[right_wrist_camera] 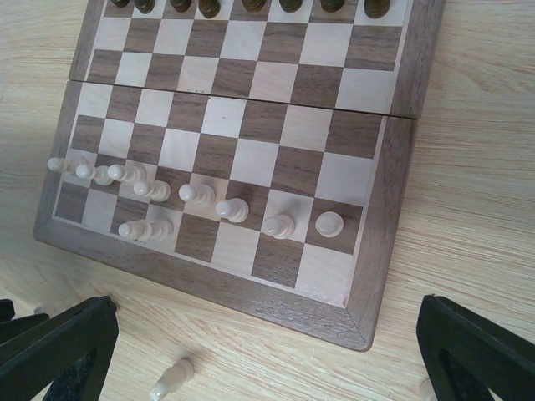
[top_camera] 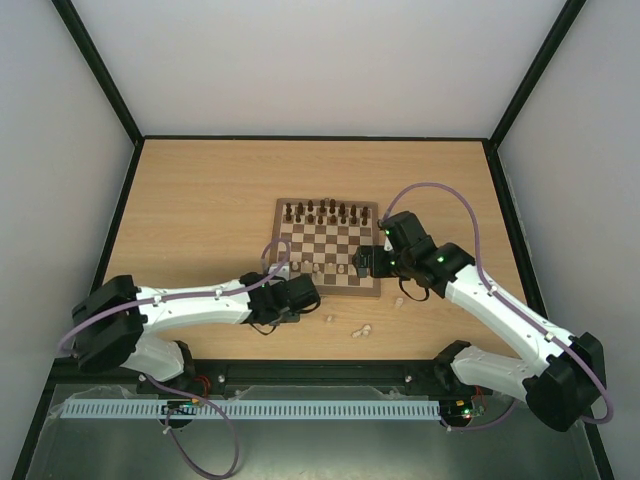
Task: Set up the chess pieces on the board
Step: Pick up the chess piece at the center of the board.
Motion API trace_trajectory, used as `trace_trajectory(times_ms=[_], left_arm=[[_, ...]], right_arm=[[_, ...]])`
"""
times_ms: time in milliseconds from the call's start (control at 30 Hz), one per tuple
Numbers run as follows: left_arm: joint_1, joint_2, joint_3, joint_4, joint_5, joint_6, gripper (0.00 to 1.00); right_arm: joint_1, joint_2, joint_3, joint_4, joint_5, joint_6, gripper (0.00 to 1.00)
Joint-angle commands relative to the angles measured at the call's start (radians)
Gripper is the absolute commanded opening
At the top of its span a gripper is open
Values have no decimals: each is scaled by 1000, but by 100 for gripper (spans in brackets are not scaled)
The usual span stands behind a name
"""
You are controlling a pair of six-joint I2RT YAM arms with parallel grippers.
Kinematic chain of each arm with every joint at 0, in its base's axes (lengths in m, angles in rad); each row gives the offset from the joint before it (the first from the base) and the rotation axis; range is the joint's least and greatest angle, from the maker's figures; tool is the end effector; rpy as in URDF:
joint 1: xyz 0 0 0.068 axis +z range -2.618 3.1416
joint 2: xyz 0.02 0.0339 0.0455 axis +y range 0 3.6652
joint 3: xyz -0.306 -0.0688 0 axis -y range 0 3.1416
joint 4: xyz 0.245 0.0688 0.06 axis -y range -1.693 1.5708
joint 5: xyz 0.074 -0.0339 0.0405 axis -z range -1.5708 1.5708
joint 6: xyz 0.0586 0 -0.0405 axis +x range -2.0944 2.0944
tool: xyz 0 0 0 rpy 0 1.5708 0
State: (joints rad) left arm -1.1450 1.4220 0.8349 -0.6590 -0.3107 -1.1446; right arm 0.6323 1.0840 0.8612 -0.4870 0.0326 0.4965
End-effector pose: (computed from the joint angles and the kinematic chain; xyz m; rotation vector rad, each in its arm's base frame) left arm 0.1209 -0.2232 0.2073 -0.0692 2.7181 -0.2295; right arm 0.1863 0.1342 0.3019 -0.1414 2.3376 0.5430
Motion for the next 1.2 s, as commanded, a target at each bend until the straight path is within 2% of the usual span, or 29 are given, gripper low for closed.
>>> trace_trajectory(times_ms=[0, 200, 833, 1000, 1167], left_arm=[[-12, 20, 14, 5, -2, -19, 44], [-12, 43, 10, 20, 0, -23, 33], [-12, 81, -4, 13, -5, -33, 30], [-12, 81, -6, 11, -7, -34, 26], [-12, 80, -9, 7, -8, -33, 17]], right_arm=[[-2, -21, -16, -3, -14, -13, 99], [-2, -21, -18, 0, -19, -14, 99], [-2, -19, -23, 4, -27, -15, 99], [-2, -19, -25, 5, -28, -15, 99], [-2, -19, -25, 5, -27, -15, 99]])
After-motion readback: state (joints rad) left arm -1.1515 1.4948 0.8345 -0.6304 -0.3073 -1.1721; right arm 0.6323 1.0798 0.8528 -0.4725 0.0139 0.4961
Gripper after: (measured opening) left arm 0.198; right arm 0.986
